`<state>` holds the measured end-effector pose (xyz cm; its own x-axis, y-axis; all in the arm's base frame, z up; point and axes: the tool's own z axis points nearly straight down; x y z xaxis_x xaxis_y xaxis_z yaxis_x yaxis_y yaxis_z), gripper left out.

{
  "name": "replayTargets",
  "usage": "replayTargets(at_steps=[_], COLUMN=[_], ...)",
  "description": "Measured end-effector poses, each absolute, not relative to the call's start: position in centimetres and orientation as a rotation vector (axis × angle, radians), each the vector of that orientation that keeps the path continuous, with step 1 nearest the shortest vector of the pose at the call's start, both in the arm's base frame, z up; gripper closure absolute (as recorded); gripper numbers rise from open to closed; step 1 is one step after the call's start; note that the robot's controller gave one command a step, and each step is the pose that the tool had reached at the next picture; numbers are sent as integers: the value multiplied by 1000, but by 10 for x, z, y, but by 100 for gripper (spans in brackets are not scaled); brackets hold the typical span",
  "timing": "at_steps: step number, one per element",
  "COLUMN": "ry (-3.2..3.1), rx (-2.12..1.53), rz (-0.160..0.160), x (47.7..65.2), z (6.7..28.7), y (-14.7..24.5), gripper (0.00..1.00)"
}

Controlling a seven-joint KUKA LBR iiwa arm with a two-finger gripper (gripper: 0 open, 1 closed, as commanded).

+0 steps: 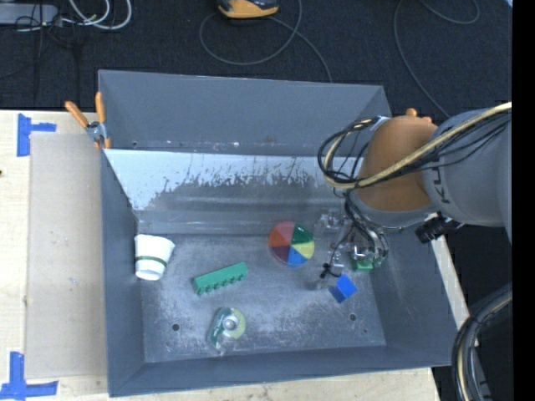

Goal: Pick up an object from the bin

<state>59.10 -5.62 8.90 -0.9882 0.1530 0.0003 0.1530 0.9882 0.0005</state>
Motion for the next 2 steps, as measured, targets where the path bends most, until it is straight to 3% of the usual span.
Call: replayTargets(at_steps=[1, 2], ry=[-3130, -3130], rx=[-199, -199], rz=[-3, -2], x=[603, 603], z=[70, 70], y=[-14, -14], gripper=[100, 100])
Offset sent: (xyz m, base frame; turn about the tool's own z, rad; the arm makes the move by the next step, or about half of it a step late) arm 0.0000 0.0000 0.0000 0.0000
